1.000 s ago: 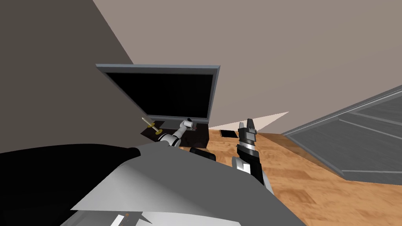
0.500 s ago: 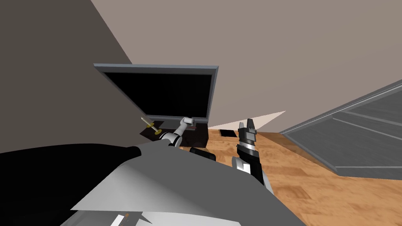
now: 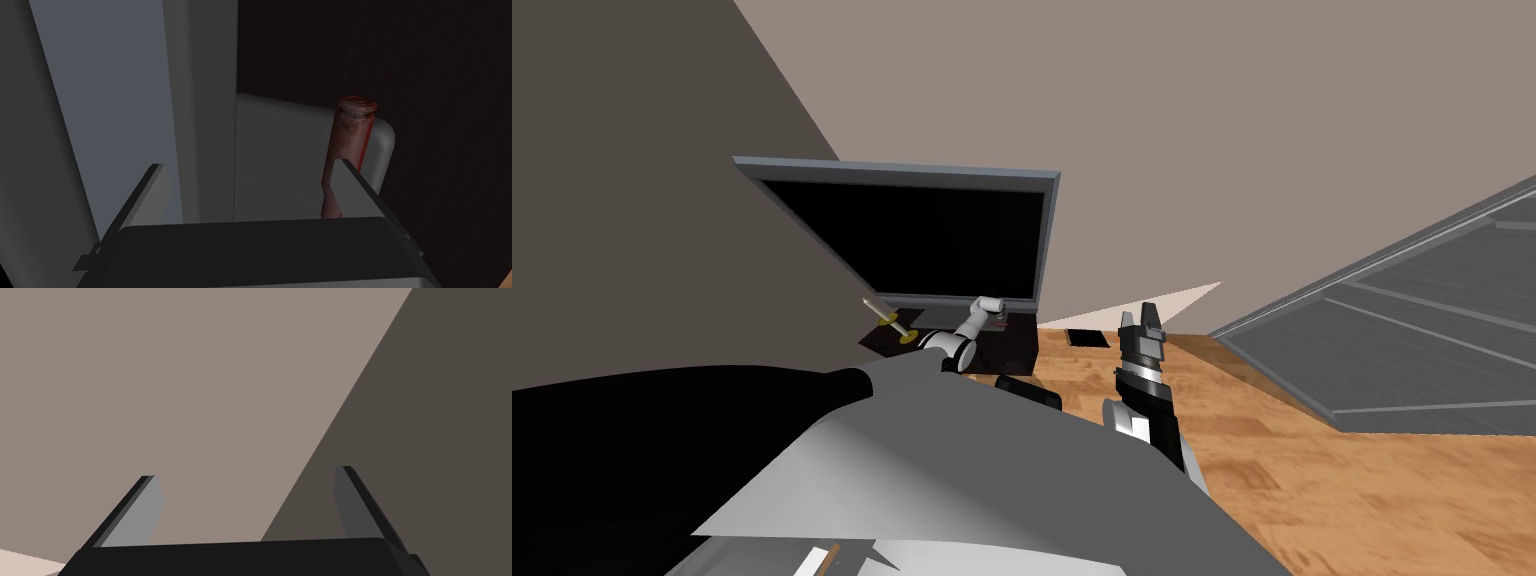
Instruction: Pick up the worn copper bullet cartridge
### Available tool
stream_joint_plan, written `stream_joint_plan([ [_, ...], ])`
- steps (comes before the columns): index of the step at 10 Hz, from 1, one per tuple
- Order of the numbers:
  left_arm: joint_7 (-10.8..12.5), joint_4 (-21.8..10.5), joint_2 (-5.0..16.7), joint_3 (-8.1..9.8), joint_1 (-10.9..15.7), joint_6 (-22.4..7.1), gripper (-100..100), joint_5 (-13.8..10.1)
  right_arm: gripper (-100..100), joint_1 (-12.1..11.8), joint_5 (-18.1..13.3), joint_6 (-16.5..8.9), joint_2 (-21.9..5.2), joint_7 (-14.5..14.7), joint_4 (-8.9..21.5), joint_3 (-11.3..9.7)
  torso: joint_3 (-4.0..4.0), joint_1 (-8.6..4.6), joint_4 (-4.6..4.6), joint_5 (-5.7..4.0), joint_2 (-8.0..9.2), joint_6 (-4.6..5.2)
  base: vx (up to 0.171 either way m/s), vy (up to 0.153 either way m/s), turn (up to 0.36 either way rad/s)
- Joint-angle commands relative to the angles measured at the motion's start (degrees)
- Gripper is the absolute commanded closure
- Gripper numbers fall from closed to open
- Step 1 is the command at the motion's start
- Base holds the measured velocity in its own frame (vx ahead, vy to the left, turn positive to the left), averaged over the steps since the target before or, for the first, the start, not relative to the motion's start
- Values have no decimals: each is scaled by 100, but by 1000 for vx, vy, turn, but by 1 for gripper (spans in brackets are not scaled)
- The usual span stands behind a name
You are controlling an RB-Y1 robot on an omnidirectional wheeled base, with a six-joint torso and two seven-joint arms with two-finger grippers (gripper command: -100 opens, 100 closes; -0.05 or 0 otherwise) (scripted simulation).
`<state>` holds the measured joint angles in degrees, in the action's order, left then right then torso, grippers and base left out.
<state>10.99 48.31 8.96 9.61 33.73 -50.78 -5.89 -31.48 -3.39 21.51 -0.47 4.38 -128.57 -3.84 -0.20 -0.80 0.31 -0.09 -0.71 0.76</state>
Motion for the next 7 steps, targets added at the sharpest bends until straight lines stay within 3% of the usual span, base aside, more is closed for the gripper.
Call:
stream_joint_plan([
  [1,44,-215,90,-109,-37,-98,-100,-72,0,0,0,0,0,0,0,0,0,0,0,0,0,0,11,-54,-82],
  [7,174,-841,396,-389,-105,-309,-100,-286,0,-1,0,0,-1,0,0,1,0,31,-1,6,0,-5,1,-1,-33],
])
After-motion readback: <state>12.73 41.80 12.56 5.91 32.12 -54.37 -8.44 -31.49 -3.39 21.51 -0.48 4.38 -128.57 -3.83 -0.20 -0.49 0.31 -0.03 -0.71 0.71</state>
